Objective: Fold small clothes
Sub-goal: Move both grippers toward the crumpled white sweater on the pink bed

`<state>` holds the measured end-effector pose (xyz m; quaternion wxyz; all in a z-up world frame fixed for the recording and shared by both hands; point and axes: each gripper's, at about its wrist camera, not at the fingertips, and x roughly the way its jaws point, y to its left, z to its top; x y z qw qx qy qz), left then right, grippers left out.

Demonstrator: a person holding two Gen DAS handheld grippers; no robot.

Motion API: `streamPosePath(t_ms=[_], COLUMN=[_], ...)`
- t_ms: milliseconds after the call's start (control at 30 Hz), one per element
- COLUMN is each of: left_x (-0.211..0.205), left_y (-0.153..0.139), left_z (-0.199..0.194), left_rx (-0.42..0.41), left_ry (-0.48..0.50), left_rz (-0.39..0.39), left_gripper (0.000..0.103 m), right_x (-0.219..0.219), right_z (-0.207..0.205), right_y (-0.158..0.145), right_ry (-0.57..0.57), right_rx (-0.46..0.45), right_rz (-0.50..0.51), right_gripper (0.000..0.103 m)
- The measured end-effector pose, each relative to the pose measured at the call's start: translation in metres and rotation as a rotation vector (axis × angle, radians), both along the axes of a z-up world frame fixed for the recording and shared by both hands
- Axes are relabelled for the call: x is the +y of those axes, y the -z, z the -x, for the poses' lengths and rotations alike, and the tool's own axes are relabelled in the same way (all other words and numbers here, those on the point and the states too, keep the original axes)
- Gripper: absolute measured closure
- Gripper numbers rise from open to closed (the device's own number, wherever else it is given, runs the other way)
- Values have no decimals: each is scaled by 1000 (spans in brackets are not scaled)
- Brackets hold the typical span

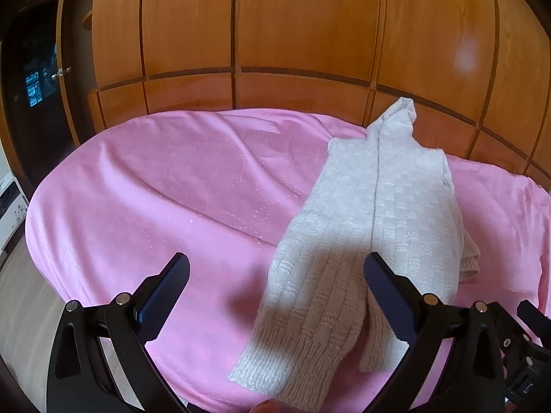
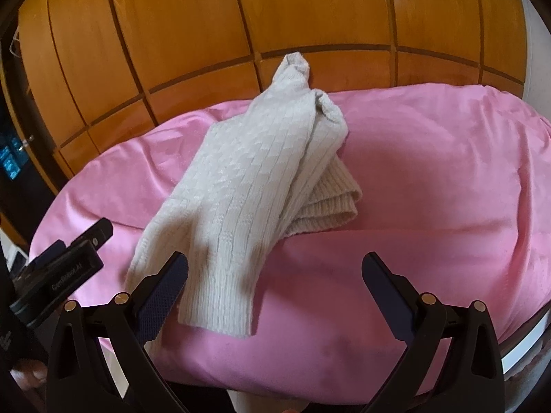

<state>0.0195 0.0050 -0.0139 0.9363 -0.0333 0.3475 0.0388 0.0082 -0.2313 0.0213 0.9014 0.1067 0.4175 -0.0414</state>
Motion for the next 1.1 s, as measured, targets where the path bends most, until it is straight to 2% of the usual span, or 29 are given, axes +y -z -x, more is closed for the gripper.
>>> streamPosePath(t_ms=[100,1100], left_x=[-1,21], left_y=[3,17], left_z=[0,-12], left_rx=[7,49], left_ry=[2,-47], left_rz=[-5,33], left_gripper=[2,2], right_x=[-2,1], right_z=[1,-13], right_y=[4,12], right_ry=[-8,-34], right_rx=[11,63], right_rz=[-30,8], right_gripper=[3,3])
